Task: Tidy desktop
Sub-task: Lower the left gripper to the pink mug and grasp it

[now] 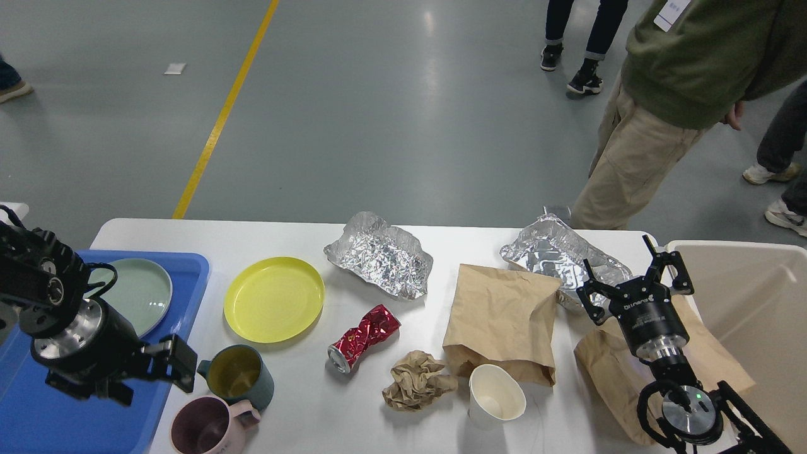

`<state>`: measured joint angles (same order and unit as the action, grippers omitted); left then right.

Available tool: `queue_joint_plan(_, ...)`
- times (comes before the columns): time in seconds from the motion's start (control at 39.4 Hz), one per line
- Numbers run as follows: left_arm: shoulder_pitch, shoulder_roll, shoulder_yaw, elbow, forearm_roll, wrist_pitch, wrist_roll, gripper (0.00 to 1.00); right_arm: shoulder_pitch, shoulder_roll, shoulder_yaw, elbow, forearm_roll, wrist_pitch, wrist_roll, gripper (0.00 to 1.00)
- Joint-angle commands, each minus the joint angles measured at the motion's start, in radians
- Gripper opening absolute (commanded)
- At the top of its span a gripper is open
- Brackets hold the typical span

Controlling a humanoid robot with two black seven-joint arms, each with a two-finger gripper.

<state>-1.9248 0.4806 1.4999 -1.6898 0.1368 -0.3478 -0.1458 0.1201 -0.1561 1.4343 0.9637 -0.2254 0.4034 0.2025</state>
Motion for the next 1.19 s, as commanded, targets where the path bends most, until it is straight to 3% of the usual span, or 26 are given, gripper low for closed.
queue_joint_plan(0.0,0.144,0.019,-0.047,0.025,0.032,0.096,0.003,0.84,0.001,0.000,0.000,0.000,0.000,0.000,0.000,1.00)
queue_joint_plan(0.15,0.283,0.013,-0.105,0.097,0.050,0.141,0.003,0.84,0.001,0.001,0.000,0.000,0.000,0.000,0.000,1.00)
queue_joint_plan(0.84,0.434,-0.030,-0.170,0.219,0.052,0.231,0.014,0.82,0.001,0.001,0.000,0.000,0.000,0.000,0.000,1.00)
queue_joint_plan(0.96,0.460,-0.031,-0.182,0.225,0.084,0.231,0.012,0.67,0.001,0.000,0.000,0.000,0.000,0.000,0.000,1.00)
queue_joint_plan(1.01,0.464,-0.031,-0.182,0.226,0.104,0.233,0.014,0.55,0.001,0.001,0.000,0.000,0.000,0.000,0.000,1.00)
queue_joint_plan(1.12,0.464,-0.028,-0.185,0.237,0.107,0.234,0.014,0.48,0.001,0.000,0.000,0.000,0.000,0.000,0.000,1.00)
queue_joint_plan(1.17,0.466,-0.027,-0.187,0.240,0.107,0.234,0.015,0.39,0.001,0.000,0.000,0.000,0.000,0.000,0.000,1.00)
